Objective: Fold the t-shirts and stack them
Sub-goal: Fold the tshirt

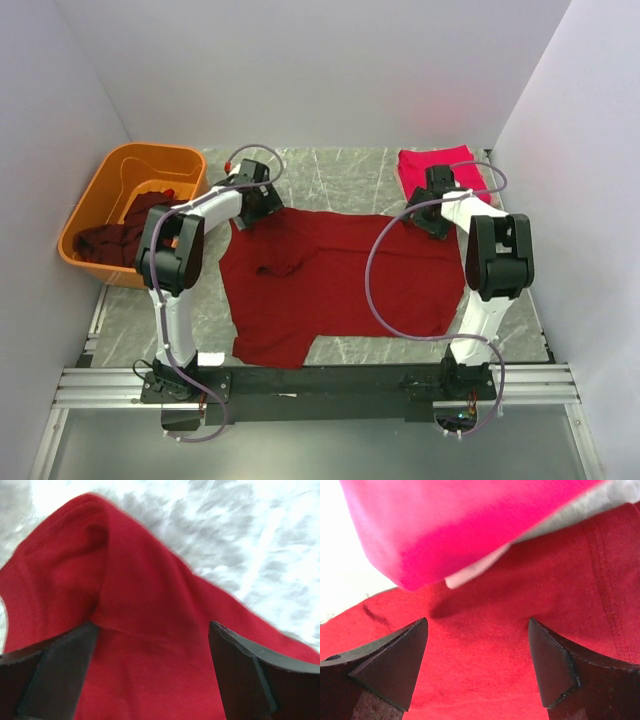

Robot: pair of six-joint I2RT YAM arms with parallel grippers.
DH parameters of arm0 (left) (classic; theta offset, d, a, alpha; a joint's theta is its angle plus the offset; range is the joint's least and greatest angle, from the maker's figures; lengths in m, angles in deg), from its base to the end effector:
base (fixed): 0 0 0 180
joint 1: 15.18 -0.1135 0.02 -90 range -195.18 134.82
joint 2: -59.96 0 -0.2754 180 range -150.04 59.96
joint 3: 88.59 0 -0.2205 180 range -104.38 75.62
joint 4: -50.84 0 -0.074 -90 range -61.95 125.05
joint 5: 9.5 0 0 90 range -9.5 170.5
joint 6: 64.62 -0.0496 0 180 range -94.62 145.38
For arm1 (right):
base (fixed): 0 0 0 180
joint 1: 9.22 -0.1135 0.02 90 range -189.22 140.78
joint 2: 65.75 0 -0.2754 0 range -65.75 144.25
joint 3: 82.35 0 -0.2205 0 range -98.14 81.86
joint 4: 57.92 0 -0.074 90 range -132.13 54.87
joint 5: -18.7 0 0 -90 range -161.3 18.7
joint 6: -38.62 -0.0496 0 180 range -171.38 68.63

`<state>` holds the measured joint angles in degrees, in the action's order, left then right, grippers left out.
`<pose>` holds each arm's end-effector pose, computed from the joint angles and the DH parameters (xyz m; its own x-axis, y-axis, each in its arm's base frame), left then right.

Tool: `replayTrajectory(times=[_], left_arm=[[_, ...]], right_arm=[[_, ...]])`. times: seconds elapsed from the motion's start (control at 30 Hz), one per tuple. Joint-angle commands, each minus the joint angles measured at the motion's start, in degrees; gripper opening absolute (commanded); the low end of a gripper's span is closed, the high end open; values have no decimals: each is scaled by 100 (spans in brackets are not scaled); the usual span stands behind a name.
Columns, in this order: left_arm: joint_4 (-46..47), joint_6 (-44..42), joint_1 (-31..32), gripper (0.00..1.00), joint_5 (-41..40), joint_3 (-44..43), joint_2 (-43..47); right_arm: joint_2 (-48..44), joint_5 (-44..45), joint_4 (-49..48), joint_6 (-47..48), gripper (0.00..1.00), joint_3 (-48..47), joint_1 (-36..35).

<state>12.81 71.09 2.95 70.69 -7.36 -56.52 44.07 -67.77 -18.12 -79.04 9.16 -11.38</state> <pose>0.4037 -0.1233 0.1914 -0.7027 -0.5121 -0.4939 -0.4118 0.8589 -0.3046 0.3783 0.0112 0.1842 -0.7788 0.4343 -0.4527 0.3992 0.8997 0.1764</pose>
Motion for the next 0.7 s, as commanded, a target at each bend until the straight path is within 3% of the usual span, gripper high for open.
replayTrajectory(times=[0.0,0.27,0.47,0.67], left_arm=[[466,-168,-239,99,373,89,-84],[440,-133,-767,100,401,81,-419],[421,-168,-820,100,364,54,-366],[493,-229,-732,100,603,107,81]], right_arm=[[276,86,94,200,87,-340,-127],[549,113,402,279,87,-762,-180],[664,270,604,454,87,-1043,-312],[32,604,929,385,88,-957,-514]])
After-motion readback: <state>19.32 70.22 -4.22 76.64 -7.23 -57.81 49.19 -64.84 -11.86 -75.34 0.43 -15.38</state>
